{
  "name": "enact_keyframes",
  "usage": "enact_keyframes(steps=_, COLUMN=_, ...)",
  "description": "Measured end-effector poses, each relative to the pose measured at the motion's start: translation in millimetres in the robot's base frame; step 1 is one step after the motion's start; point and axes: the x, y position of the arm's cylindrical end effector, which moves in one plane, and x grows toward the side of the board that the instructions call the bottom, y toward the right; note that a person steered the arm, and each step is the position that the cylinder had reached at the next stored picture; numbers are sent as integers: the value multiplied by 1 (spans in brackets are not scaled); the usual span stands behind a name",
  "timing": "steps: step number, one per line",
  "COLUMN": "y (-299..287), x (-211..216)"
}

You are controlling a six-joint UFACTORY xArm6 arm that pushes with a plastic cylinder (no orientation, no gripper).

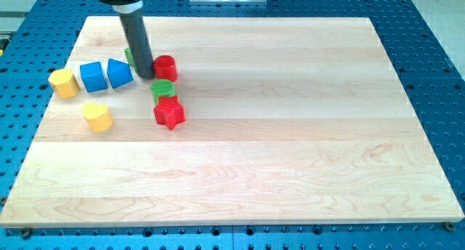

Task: Move the green star left to the red circle

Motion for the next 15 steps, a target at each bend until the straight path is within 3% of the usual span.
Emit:
enact_keyframes(steps=2, y=43, x=-21)
enact_keyframes(steps=3, y=32, x=-99)
enact_keyframes(steps=4, y=-32, x=-116)
enact_keyframes(steps=5, y=-44, x=-84)
enact_keyframes(steps=6, y=-19, x=-49)
enact_keyframes(steps=7, y=-11, x=-56)
enact_keyframes(steps=8, y=-71, x=-72)
enact_keyframes(steps=9, y=-86, x=-38)
enact_keyframes(steps=10, y=-29, x=-36)
enact_keyframes(steps=11, y=-37, x=-45)
enact_keyframes(steps=13, y=-167, x=-32)
enact_keyframes(steps=15, y=-169, x=20)
